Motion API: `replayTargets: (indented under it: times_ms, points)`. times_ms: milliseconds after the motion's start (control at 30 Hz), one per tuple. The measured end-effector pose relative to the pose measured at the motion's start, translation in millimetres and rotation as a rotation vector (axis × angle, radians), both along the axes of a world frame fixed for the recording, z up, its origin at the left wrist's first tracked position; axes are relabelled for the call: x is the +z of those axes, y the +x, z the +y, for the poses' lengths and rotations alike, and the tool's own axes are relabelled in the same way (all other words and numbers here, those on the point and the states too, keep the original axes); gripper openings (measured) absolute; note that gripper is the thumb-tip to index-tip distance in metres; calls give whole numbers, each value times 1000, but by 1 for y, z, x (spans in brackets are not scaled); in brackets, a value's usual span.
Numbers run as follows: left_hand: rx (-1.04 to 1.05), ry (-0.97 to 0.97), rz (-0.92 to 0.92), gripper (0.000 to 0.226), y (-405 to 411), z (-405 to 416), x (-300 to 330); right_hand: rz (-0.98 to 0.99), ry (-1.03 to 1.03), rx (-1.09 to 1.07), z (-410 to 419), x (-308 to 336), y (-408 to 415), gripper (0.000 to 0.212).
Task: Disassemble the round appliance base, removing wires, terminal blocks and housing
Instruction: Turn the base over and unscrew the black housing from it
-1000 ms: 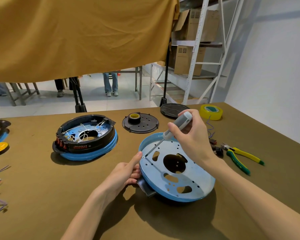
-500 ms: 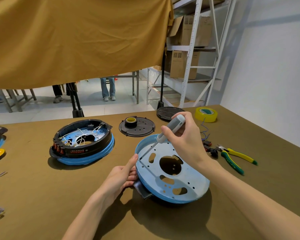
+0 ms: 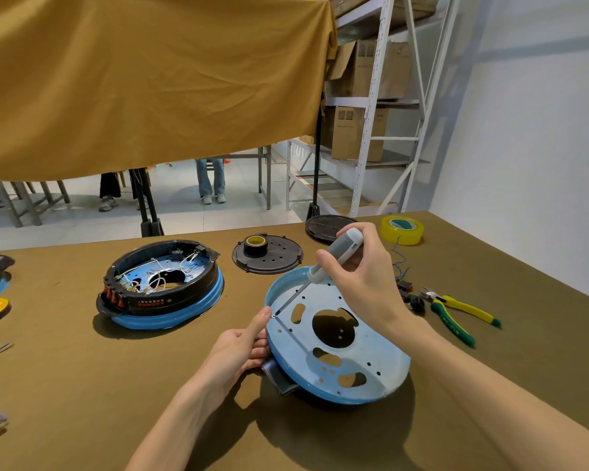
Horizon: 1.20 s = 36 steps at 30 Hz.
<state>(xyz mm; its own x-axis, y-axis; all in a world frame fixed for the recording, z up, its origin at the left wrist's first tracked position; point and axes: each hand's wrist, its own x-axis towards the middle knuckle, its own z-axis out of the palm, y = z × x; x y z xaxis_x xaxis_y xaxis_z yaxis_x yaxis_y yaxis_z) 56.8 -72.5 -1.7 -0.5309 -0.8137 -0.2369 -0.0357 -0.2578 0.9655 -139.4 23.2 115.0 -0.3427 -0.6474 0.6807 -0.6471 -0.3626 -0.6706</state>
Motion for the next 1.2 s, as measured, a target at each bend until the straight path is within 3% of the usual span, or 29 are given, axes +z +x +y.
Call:
replayTargets:
  times_ms: [533,1000,1200]
  points:
    - [11,1,7,86,0,3,2,-13,-5,-1,-2,-5,-2,39]
    - [9,4,-15,76,0,4,3,-1,28,3,-1,-4,2,40]
    - [2,-20,-38,72,-1,5,3,115,61,-46,-8,7,7,46]
